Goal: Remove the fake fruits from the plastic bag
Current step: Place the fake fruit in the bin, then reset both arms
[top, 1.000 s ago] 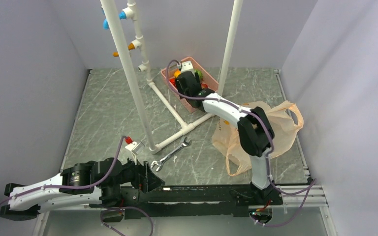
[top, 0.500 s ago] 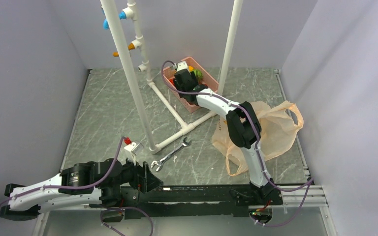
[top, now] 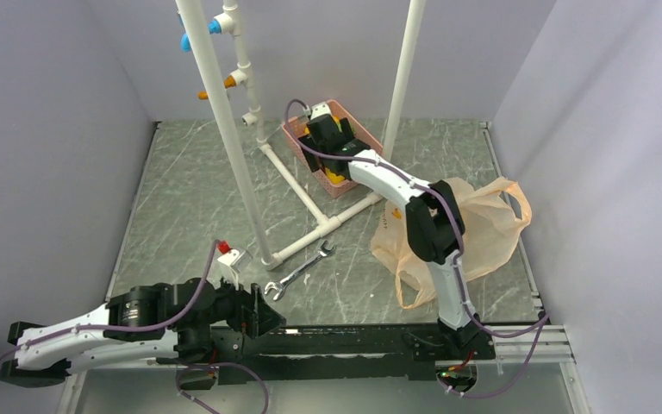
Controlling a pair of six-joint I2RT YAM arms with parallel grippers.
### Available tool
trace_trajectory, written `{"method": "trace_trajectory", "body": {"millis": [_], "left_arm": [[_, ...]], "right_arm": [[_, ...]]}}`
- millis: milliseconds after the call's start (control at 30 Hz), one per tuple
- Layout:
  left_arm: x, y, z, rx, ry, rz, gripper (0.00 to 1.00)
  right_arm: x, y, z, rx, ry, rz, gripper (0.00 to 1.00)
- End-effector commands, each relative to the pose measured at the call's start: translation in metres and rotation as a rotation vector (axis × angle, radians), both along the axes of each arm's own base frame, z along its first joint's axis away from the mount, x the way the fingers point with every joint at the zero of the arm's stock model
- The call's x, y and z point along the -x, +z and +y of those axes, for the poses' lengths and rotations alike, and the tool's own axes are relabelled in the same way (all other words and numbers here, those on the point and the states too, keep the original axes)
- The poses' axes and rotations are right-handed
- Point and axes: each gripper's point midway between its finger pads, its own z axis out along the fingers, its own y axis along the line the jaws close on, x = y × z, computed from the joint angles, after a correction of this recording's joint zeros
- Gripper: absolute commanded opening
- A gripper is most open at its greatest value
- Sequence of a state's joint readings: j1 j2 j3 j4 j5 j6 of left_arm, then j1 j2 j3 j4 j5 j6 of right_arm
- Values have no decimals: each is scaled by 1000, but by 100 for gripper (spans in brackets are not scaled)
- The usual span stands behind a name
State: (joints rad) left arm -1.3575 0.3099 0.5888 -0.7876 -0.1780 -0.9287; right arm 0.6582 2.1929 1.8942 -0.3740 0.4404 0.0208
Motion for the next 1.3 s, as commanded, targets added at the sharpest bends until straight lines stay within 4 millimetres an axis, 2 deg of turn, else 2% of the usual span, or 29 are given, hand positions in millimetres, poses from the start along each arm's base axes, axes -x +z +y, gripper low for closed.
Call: {"method": "trace_trajectory", "body": {"millis": [0,100,233,267,333,500,533,700,767,867,967,1067,1167,1267], "left_arm": [[-8,23,11,67,46,-54,99],[-15,32,23,119,91,-85,99],[-25,55,40,237,157,-147,99],[-28,61,45,268,176,-167,99],[-34,79,56,334,212,-217,99],[-50,131,84,417,302,-357,99],[-52,148,90,443,315,-388,99],[-66,195,70,340,308,-526,99],[-70,214,50,299,275,-584,99],[-75,235,17,272,231,-650,99],[-83,244,-7,247,235,-677,99],[-89,249,-20,252,254,-687,100],[-90,251,-27,279,259,-699,99],[-91,249,-26,278,267,-690,99]], "right_arm": [[46,81,0,-137,21,-48,97],[88,97,-5,-202,56,-27,98],[146,118,-30,-313,72,6,99],[162,117,-39,-329,79,19,99],[191,142,-61,-392,82,-17,99],[247,182,-127,-434,32,-106,99],[256,189,-139,-437,20,-125,99],[297,231,-200,-494,-61,-262,100],[309,244,-220,-525,-99,-314,100],[321,252,-241,-562,-150,-360,100],[327,255,-251,-580,-184,-369,100],[329,260,-256,-586,-202,-374,100],[332,266,-258,-590,-197,-387,100],[336,274,-261,-607,-187,-407,100]]}}
